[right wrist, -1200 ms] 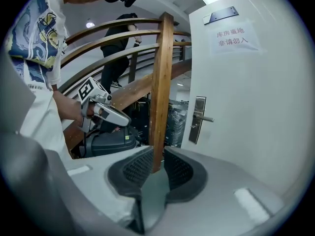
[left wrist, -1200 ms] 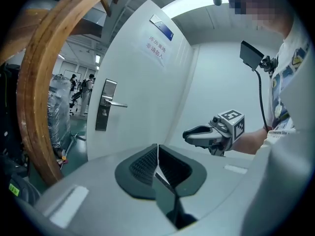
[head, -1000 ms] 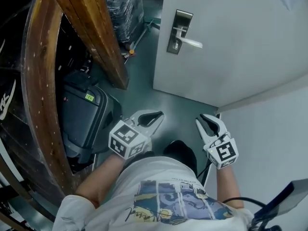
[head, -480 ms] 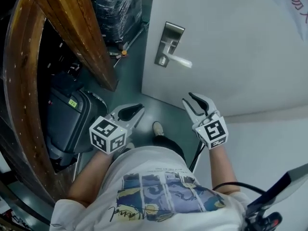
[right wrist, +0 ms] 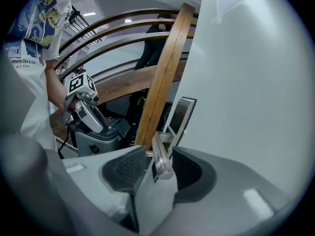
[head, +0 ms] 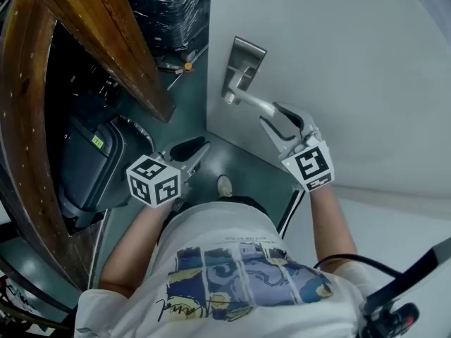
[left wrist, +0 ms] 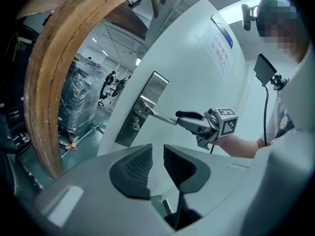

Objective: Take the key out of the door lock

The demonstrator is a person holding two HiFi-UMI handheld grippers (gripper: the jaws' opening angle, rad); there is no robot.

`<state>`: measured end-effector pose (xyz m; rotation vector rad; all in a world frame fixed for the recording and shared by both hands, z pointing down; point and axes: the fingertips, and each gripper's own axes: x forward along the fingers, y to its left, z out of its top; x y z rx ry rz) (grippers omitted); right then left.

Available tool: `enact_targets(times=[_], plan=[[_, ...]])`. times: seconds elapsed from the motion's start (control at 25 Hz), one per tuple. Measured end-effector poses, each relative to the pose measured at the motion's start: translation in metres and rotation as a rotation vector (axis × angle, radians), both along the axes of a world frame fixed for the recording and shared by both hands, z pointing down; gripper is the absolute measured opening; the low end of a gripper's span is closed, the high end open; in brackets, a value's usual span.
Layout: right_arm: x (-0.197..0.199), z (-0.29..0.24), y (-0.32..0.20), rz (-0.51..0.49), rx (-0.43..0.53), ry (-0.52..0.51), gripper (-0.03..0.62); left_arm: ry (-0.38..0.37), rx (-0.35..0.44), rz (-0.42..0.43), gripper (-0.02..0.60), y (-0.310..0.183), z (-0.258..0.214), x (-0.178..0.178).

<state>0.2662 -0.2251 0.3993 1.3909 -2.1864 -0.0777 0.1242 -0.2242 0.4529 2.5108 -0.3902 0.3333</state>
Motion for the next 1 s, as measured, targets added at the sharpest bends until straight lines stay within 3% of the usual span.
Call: enact_targets(times=[0.52,0.76,1.0], plan=[[-0.016,0.026,-0.041,-0.207,-0.050,-0.059,0.160,0.062,-0.134,-0.166,0.098,-0.029,0.025,0.031],[-0.022,0.032,-0.048,-0.224,-0.039,-0.075,0.137,0.112,-0.206,-0.219,0.101,-0.043,0.035,0.044],[-0.023,0.031,-0.048,-0.221,-0.037,-0.105,0.117,0.228,-0.336,-0.284,0.106,-0.062,0.045,0.057]])
